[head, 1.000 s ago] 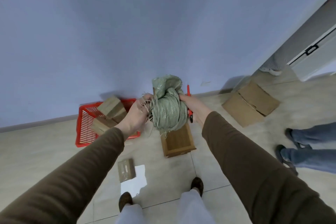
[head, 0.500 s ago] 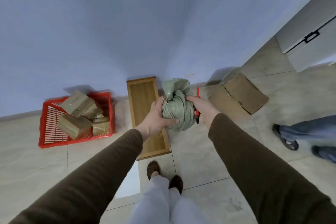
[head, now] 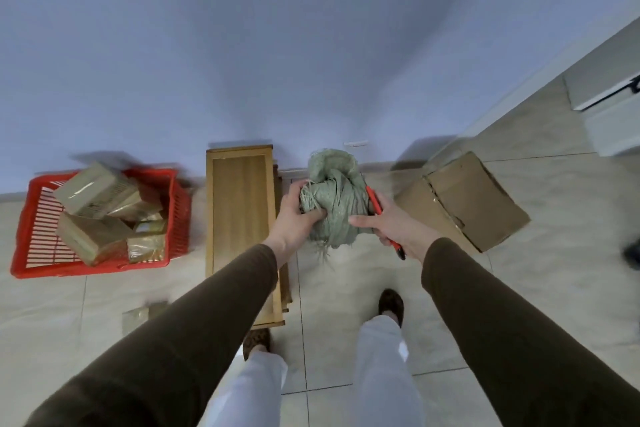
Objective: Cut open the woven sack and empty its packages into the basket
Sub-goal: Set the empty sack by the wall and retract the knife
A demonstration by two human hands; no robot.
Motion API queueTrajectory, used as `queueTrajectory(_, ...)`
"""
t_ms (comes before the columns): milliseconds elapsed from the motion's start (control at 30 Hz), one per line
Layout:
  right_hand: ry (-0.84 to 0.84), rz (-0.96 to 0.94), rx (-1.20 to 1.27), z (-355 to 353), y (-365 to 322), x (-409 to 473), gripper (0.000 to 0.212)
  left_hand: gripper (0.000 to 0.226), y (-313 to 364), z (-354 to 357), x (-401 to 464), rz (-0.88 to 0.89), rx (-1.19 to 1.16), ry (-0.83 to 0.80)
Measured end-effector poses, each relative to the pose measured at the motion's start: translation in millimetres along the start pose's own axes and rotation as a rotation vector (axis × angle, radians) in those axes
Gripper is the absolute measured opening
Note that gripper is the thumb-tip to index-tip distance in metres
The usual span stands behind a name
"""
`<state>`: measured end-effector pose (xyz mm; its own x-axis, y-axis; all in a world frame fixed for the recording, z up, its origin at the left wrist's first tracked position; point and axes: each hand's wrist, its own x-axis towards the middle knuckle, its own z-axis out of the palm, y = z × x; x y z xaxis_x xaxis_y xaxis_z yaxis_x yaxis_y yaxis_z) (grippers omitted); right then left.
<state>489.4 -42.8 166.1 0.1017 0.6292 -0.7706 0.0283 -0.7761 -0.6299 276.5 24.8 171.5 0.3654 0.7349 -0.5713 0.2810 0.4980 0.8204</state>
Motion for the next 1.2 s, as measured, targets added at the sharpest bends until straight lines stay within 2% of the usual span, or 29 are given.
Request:
queueTrajectory(100,0.088,-0.07,0.035,-27.9,19.3,40.4,0.068,0.06,-18.4,41.7,39.0,-0.03,0.0,0.11)
queueTrajectory(200,0.126,-0.062,0.066,-52.4,44.2,85.3,0.064,0.035,-36.4,79.5,73.2,-0.052,-0.195,0.16)
queueTrajectory(233,0.137,-0.055,0.066,-59.4,54.2,100.8,0.063,0.034,-42.8,89.1,84.0,-0.082,-0.269,0.164)
queueTrajectory(300,0.159,-0.057,0.076,-70.4,74.0,131.9,0.058,0.043,-62.7,102.8,109.4,-0.141,-0.336,0.153)
queueTrajectory(367,0.167,-0.069,0.09,-76.8,93.5,162.9,0.053,0.042,-87.7,112.0,135.5,-0.116,-0.274,0.155)
queueTrajectory(400,0.171,-0.072,0.098,-78.7,102.4,178.8,0.051,0.048,-102.0,115.0,149.5,-0.093,-0.228,0.16)
queueTrajectory(467,0.187,-0.073,0.105,-81.6,120.7,211.3,0.049,0.077,-133.8,120.1,179.0,-0.078,-0.163,0.18)
queueTrajectory(600,0.192,-0.081,0.07,-82.9,156.8,275.5,0.05,0.094,-193.6,125.0,234.4,-0.049,-0.088,0.17)
queueTrajectory(733,0.181,-0.099,0.074,-75.0,189.8,341.4,0.059,0.078,-243.8,120.8,285.7,0.008,-0.161,0.165)
queueTrajectory(833,0.195,-0.099,0.073,-66.9,207.0,389.4,0.071,0.08,-271.5,114.6,320.6,0.023,-0.171,0.187)
queueTrajectory(933,0.208,-0.101,0.052,-62.6,218.9,431.2,0.073,0.084,-293.1,109.8,352.4,0.041,-0.166,0.219)
queueTrajectory(1067,0.218,-0.124,0.061,-58.2,230.7,475.0,0.087,0.08,-316.3,107.2,386.9,0.033,-0.105,0.335)
queueTrajectory(1133,0.23,-0.133,0.062,-57.6,235.6,492.2,0.085,0.072,-326.2,106.4,401.6,0.023,-0.058,0.399)
queueTrajectory(1200,0.243,-0.134,0.064,-58.8,240.1,507.7,0.073,0.064,-333.8,106.7,415.4,0.021,-0.001,0.423)
